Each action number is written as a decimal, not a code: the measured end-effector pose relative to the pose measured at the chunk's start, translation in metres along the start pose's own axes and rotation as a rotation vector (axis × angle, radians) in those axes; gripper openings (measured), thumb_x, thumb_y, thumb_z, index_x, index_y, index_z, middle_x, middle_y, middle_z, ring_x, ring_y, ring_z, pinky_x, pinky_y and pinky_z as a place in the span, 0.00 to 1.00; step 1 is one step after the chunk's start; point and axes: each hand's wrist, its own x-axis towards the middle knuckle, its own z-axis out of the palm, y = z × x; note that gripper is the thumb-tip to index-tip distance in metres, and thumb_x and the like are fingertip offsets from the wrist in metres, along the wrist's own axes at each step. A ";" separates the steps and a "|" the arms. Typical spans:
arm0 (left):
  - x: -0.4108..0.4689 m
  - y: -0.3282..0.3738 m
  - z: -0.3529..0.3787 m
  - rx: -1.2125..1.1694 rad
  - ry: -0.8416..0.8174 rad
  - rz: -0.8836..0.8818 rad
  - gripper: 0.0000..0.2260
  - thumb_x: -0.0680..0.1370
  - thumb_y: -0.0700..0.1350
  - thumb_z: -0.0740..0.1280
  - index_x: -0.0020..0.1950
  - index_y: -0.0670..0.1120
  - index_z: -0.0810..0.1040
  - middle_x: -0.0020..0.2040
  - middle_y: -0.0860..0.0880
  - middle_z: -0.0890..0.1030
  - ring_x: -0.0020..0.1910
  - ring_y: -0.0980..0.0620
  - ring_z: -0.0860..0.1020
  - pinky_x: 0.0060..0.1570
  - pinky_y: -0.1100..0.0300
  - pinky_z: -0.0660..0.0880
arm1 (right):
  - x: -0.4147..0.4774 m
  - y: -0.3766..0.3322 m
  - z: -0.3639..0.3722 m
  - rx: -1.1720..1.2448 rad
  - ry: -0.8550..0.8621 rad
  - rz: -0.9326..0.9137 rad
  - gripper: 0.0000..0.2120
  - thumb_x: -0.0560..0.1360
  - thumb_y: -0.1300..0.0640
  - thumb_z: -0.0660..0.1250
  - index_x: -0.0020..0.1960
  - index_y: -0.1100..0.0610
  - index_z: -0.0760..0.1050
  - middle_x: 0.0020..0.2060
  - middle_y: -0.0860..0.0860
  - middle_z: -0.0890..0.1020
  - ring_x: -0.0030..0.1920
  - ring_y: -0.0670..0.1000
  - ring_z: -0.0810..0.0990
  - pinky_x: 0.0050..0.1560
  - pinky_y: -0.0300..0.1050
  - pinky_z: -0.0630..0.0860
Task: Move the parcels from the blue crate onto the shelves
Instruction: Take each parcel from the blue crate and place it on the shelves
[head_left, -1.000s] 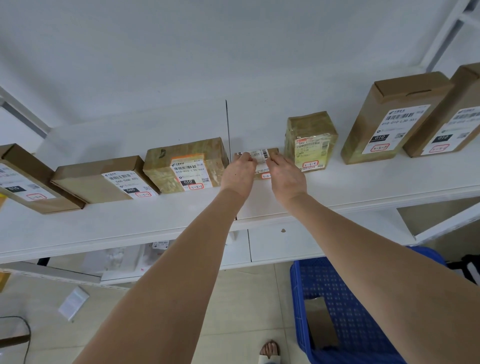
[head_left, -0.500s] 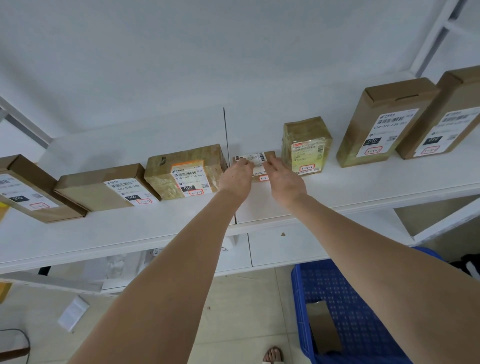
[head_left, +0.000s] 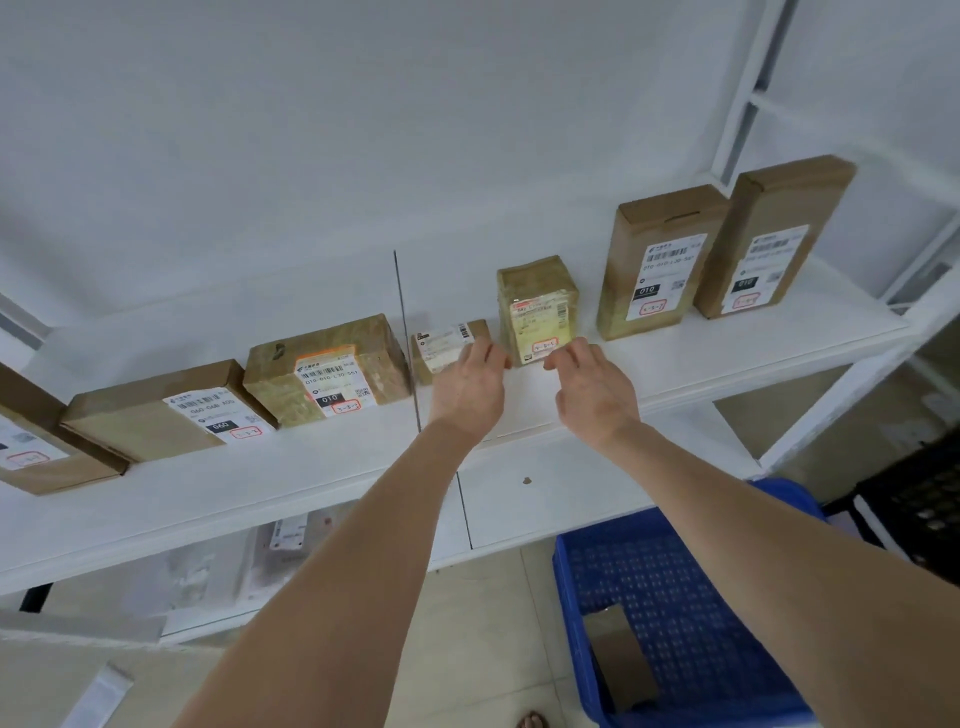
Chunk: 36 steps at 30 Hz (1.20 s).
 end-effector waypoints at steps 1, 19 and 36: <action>0.000 0.012 0.004 -0.030 0.024 0.040 0.14 0.71 0.32 0.65 0.55 0.42 0.76 0.53 0.44 0.76 0.52 0.45 0.76 0.31 0.57 0.66 | -0.006 0.009 -0.001 -0.003 0.002 0.001 0.20 0.75 0.63 0.61 0.67 0.54 0.67 0.61 0.52 0.69 0.61 0.53 0.69 0.54 0.45 0.72; -0.066 0.267 0.212 -0.196 -0.647 -0.274 0.20 0.79 0.41 0.60 0.71 0.45 0.65 0.67 0.45 0.66 0.62 0.46 0.71 0.50 0.54 0.72 | -0.150 0.258 0.118 0.094 -0.369 0.044 0.29 0.77 0.60 0.61 0.76 0.54 0.55 0.69 0.53 0.64 0.67 0.54 0.65 0.61 0.46 0.69; -0.263 0.208 0.703 -0.487 -1.014 -1.098 0.26 0.78 0.43 0.62 0.72 0.35 0.60 0.66 0.38 0.72 0.63 0.40 0.73 0.57 0.54 0.73 | -0.239 0.330 0.627 0.631 -1.225 0.698 0.34 0.80 0.56 0.63 0.78 0.59 0.47 0.76 0.56 0.57 0.69 0.58 0.67 0.63 0.50 0.69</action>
